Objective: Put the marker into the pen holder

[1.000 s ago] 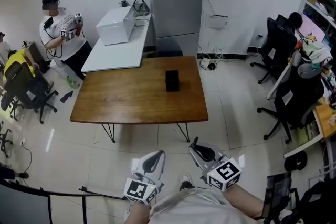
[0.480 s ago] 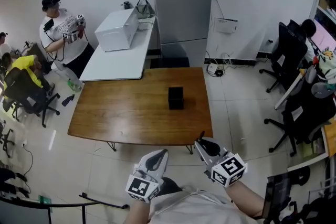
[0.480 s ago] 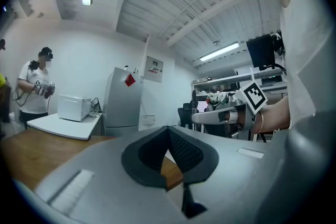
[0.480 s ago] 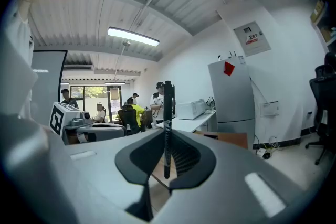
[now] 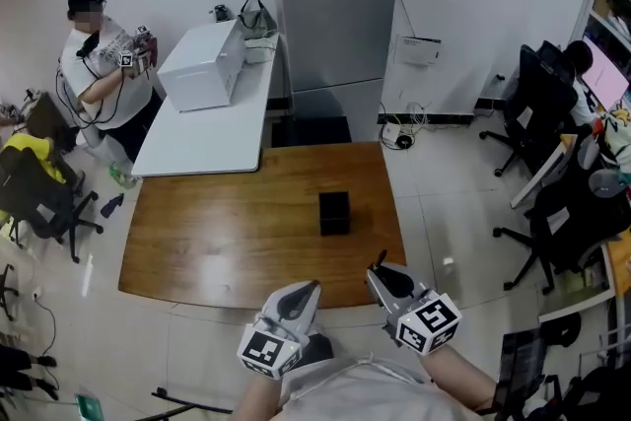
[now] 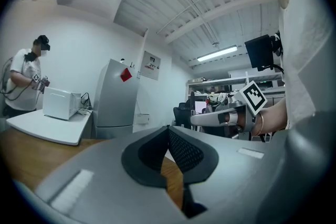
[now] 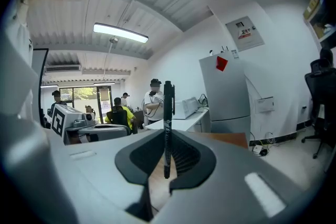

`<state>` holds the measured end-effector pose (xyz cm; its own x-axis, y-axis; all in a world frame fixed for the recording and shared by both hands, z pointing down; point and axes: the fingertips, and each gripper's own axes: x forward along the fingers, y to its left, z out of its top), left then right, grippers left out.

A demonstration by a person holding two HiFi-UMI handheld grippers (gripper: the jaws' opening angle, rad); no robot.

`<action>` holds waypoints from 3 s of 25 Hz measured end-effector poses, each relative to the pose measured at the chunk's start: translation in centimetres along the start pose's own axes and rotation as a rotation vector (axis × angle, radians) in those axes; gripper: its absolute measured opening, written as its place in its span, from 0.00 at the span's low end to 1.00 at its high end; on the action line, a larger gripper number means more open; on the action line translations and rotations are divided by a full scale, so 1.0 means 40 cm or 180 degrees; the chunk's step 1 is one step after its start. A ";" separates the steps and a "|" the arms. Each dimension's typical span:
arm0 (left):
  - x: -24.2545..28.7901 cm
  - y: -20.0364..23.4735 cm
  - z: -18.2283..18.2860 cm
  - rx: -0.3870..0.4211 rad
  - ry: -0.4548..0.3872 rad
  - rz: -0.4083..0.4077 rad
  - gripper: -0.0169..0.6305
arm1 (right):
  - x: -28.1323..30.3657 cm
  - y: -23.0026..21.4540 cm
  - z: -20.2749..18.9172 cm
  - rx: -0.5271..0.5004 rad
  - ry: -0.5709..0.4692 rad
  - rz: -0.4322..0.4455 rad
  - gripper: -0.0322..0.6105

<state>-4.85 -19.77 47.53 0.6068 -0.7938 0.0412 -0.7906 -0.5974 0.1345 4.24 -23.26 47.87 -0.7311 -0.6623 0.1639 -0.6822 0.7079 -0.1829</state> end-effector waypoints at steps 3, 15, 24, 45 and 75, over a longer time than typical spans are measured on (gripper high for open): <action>0.036 0.079 0.020 0.0003 0.0007 -0.0120 0.05 | 0.070 0.000 0.023 0.0010 -0.0031 -0.0050 0.11; 0.159 0.286 0.041 -0.0246 -0.0027 -0.0277 0.05 | 0.248 -0.071 0.031 -0.0036 -0.0007 -0.0257 0.11; 0.209 0.338 0.058 -0.0142 0.0022 -0.0098 0.05 | 0.353 -0.175 0.048 -0.0317 -0.0022 -0.0078 0.11; 0.235 0.417 0.028 -0.0211 0.0117 0.0277 0.05 | 0.558 -0.358 -0.203 -0.0202 0.0759 -0.0049 0.11; 0.213 0.359 0.055 -0.0225 0.0053 -0.0063 0.05 | 0.367 -0.203 0.101 -0.0336 -0.0259 -0.0120 0.05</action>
<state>-11.23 -35.37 47.64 0.6241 -0.7795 0.0542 -0.7709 -0.6031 0.2049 -0.93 -39.74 47.84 -0.7050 -0.7036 0.0887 -0.7091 0.7012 -0.0743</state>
